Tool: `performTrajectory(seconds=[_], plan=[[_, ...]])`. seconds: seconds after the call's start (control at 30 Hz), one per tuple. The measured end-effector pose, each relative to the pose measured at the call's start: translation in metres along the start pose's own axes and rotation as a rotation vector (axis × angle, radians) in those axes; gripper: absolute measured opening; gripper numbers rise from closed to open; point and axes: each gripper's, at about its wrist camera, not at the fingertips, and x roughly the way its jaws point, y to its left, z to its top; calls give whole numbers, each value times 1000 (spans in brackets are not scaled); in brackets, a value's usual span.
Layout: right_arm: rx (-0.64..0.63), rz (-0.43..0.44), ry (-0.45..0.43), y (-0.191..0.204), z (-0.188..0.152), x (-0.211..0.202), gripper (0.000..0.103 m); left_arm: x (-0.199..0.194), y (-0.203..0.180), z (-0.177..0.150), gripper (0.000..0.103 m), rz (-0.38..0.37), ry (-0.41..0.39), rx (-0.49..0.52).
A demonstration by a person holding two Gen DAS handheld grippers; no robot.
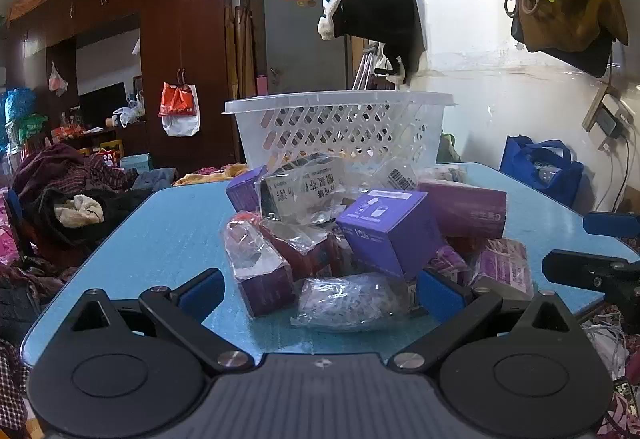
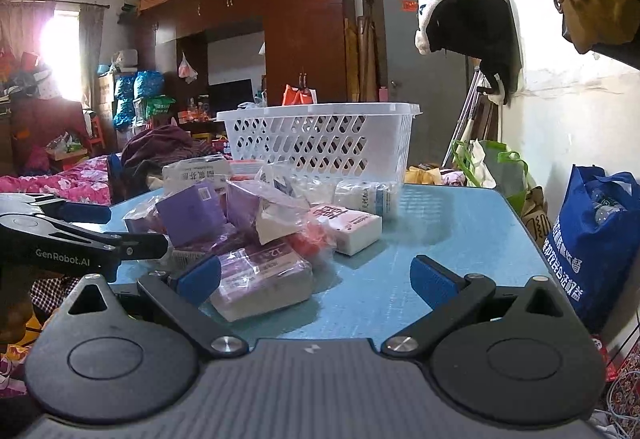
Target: Organize objects
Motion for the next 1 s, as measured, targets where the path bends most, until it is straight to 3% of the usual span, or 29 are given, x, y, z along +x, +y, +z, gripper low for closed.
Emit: performTrajectory(seconds=[0.5,0.67,0.83,0.93,1.0], plan=[[2,18,-7,-1,0,-1,103,0,3,1,103,-9,-7,-8],[6,22,-17,-3,2,-2,103,-5,9,2,103,-62,-68,-48],[10,28,-18,-4,2,-2,103,-2,5,5,103,-25,-97,-15],[8,31,-17,-5,3,-1,103,-2,4,2,103,-106,-176,-5],[9,32,-18,-5,2,-2,103,-1,3,3,103,-165,-149,-2]])
